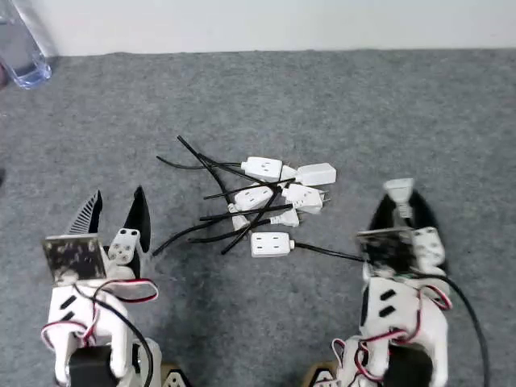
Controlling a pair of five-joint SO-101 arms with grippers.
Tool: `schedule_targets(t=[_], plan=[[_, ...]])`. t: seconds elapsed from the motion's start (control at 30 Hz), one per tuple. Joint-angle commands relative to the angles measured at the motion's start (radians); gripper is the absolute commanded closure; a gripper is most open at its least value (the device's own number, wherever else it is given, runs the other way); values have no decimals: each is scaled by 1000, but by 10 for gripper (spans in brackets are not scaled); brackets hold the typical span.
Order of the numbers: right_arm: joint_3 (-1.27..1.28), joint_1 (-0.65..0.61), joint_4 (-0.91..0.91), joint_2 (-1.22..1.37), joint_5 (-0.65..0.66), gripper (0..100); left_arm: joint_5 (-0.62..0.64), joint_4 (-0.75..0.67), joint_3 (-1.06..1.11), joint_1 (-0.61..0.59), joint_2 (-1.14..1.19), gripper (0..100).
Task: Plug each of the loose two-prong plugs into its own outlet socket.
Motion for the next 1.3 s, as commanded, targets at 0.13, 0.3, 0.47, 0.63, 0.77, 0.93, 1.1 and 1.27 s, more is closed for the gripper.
schedule_targets(t=[0.13, 0.3, 0.47, 0.63, 0.77, 0.93, 1.1, 1.27], plan=[[-91, 91, -28, -10, -107, 989, -15, -130, 214, -104, -14, 779], [-138, 145, -27, -10, -114, 989, -14, -181, 311, -117, -14, 779], [-161, 203, 65, -10, -80, 989, -14, -147, 311, -117, -12, 780], [-157, 298, 114, -10, 137, 989, -17, -135, 311, -118, -12, 779], [-157, 375, 154, -10, 126, 989, -60, -133, 311, -118, -12, 779], [-106, 453, 240, -10, -28, 989, -64, -118, 311, -115, -12, 780], [110, 239, 156, -8, -37, 989, -63, -114, 311, -117, -12, 780], [247, -50, 62, -5, 115, 988, -68, -80, 311, -114, -12, 780]])
